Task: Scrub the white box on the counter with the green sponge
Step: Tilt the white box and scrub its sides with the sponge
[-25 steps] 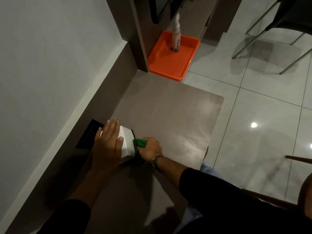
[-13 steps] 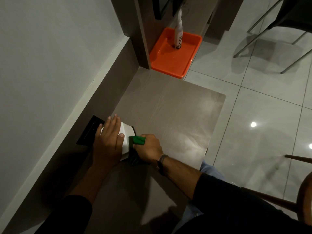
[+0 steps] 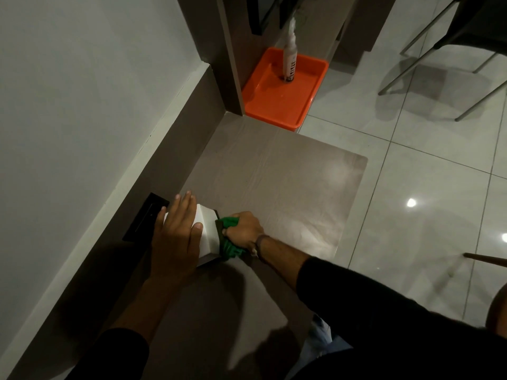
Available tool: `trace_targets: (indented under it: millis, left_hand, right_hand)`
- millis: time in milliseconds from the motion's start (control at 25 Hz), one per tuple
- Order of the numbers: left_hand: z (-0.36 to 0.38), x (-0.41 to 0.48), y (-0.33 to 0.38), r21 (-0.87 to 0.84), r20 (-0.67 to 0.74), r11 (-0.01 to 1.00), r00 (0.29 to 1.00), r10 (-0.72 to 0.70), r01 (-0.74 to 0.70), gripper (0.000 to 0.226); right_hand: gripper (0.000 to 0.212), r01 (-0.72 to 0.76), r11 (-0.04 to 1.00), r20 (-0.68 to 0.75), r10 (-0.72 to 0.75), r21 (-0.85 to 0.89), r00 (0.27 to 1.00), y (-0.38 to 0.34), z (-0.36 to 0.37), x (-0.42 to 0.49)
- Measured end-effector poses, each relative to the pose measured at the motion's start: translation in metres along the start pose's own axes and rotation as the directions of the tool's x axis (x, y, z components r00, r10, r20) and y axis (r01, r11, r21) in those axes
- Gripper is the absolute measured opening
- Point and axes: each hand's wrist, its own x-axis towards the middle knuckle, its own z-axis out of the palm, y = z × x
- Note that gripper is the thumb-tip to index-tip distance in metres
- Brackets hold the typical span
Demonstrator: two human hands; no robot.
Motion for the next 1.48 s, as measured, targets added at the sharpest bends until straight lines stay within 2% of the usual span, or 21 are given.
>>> trace_targets:
  millis: [80,200,360,520,600,680,840,960,1040,1160,1240,1360,1480]
  left_hand:
    - [-0.002,0.001,0.001,-0.024,0.002,1.0,1.0,-0.001,0.001,0.055]
    - [-0.003,0.004,0.001,-0.017,0.022,1.0,1.0,-0.022,0.022,0.057]
    - [-0.006,0.001,0.003,-0.01,0.028,1.0,0.999,-0.019,0.02,0.058]
    - [-0.004,0.004,0.0,-0.014,0.045,0.999,0.998,-0.033,0.034,0.058]
    - [-0.004,0.004,0.0,-0.005,0.048,1.0,0.998,-0.03,0.03,0.058]
    - [-0.005,0.002,0.002,-0.012,0.031,1.0,0.999,-0.027,0.027,0.057]
    - [-0.002,0.001,0.006,0.052,0.015,0.997,0.998,-0.065,0.064,0.058]
    - [0.001,-0.003,0.017,0.011,-0.079,0.983,0.98,-0.184,0.185,0.055]
    - [0.008,-0.008,0.032,0.001,-0.156,0.955,0.943,-0.294,0.298,0.051]
    - [0.011,-0.004,0.049,-0.094,-0.164,0.838,0.822,-0.545,0.537,0.053]
    - [0.007,0.002,0.054,-0.122,-0.144,0.757,0.744,-0.653,0.641,0.056]
    - [0.012,0.003,0.055,-0.078,-0.113,0.749,0.741,-0.662,0.658,0.058]
    - [0.0,0.002,0.054,-0.071,-0.144,0.748,0.736,-0.662,0.66,0.067]
  right_hand:
    - [0.025,0.048,0.998,-0.012,-0.048,-0.043,0.999,-0.02,-0.004,0.01]
    - [0.025,0.168,0.986,-0.05,-0.168,-0.012,0.984,-0.035,-0.006,0.019]
    - [0.024,0.022,0.993,-0.012,-0.023,-0.118,1.0,-0.026,-0.006,0.031]
    - [0.028,0.164,0.985,-0.03,-0.166,-0.05,0.986,-0.026,-0.004,0.029]
    - [0.029,0.155,0.988,-0.017,-0.156,-0.023,0.988,-0.02,-0.004,0.03]
    - [0.026,0.129,0.987,-0.009,-0.131,-0.096,0.991,-0.016,-0.004,0.027]
    - [0.026,0.342,0.93,-0.043,-0.35,-0.135,0.936,0.006,0.003,-0.011]
    - [0.036,0.478,0.866,-0.06,-0.491,-0.149,0.869,0.016,0.001,-0.022]
    - [0.047,0.512,0.842,0.006,-0.518,-0.169,0.855,0.011,-0.005,-0.002]
    - [0.048,0.567,0.803,0.132,-0.552,-0.181,0.823,0.004,-0.011,0.017]
    - [0.052,0.607,0.778,0.189,-0.579,-0.164,0.793,0.009,-0.014,0.02]
    - [0.058,0.641,0.758,0.28,-0.593,-0.122,0.755,0.017,-0.022,0.032]
    - [0.054,0.593,0.804,0.326,-0.549,-0.045,0.77,0.0,-0.041,0.042]
